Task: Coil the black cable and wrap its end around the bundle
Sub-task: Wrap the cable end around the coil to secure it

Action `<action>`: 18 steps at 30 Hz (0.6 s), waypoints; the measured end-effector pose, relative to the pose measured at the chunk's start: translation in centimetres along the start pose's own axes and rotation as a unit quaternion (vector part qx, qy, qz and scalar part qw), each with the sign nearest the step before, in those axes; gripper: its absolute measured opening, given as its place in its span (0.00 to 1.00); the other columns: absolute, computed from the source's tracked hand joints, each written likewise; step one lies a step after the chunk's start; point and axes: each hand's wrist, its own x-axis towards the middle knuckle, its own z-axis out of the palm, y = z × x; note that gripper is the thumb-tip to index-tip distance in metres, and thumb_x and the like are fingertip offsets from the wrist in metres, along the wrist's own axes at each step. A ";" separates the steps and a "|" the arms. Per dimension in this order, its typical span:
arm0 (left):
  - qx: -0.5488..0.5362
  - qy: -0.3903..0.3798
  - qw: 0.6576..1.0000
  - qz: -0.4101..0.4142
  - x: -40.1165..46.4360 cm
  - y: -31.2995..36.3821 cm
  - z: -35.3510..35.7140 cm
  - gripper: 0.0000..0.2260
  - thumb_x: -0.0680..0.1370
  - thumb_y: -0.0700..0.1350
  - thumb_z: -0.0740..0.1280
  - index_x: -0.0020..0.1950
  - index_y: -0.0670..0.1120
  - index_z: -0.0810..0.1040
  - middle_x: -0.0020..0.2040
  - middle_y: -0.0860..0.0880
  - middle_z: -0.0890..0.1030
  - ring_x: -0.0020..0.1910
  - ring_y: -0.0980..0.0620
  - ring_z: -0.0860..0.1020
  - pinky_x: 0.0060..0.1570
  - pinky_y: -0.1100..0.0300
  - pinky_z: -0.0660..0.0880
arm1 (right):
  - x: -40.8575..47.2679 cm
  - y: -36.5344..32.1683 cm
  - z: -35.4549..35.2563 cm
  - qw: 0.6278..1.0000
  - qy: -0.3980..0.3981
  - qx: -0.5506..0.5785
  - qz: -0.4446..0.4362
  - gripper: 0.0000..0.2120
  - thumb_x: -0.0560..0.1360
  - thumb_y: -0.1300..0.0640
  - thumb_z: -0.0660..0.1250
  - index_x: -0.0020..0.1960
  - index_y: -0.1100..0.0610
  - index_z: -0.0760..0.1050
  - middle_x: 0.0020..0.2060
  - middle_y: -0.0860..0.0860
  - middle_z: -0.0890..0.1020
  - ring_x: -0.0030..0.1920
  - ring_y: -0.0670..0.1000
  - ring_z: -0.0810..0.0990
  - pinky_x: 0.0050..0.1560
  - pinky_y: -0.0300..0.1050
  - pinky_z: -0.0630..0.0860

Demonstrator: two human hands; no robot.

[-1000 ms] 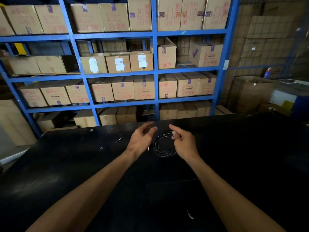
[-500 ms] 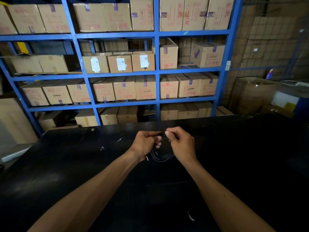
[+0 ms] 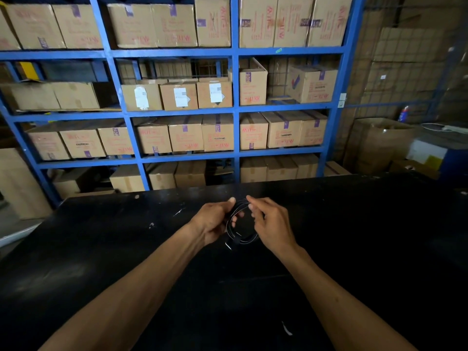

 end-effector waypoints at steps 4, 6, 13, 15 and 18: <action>0.088 0.020 0.994 0.062 0.6 -0.9 -0.9 0.10 0.83 0.39 0.62 0.48 0.37 0.82 0.36 0.42 0.77 0.28 0.54 0.73 0.28 0.63 0.72 | 0.5 0.0 0.4 0.959 -0.027 0.181 0.216 0.11 0.79 0.63 0.70 0.60 0.56 0.84 0.43 0.52 0.87 0.37 0.41 0.85 0.37 0.31 0.79; 0.094 0.017 0.993 0.070 0.7 -1.8 -1.7 0.09 0.82 0.37 0.63 0.52 0.35 0.82 0.36 0.43 0.78 0.27 0.54 0.74 0.27 0.64 0.74 | 1.0 -0.2 0.3 0.895 -0.031 0.302 0.327 0.09 0.75 0.66 0.73 0.53 0.57 0.87 0.40 0.54 0.89 0.36 0.45 0.86 0.36 0.35 0.80; 0.140 -0.011 0.984 0.105 0.8 -3.1 -3.0 0.16 0.79 0.40 0.69 0.67 0.43 0.78 0.52 0.43 0.83 0.38 0.50 0.83 0.45 0.55 0.82 | 0.8 -0.3 0.2 0.869 -0.025 0.325 0.373 0.09 0.72 0.71 0.74 0.48 0.62 0.86 0.39 0.59 0.87 0.32 0.46 0.84 0.31 0.31 0.77; 0.199 -0.017 0.965 0.172 1.0 -3.6 -3.0 0.20 0.77 0.40 0.72 0.69 0.44 0.77 0.49 0.45 0.83 0.40 0.51 0.83 0.46 0.58 0.82 | 0.8 0.0 0.3 0.876 -0.019 0.312 0.368 0.09 0.72 0.70 0.74 0.49 0.61 0.86 0.39 0.59 0.87 0.34 0.47 0.84 0.30 0.28 0.75; 0.349 0.015 0.902 0.252 1.1 -4.4 -2.9 0.24 0.73 0.42 0.77 0.69 0.46 0.77 0.55 0.51 0.84 0.50 0.58 0.83 0.54 0.64 0.79 | 0.8 0.1 0.2 0.882 -0.030 0.304 0.358 0.08 0.72 0.68 0.75 0.49 0.59 0.87 0.37 0.57 0.88 0.35 0.47 0.86 0.34 0.27 0.76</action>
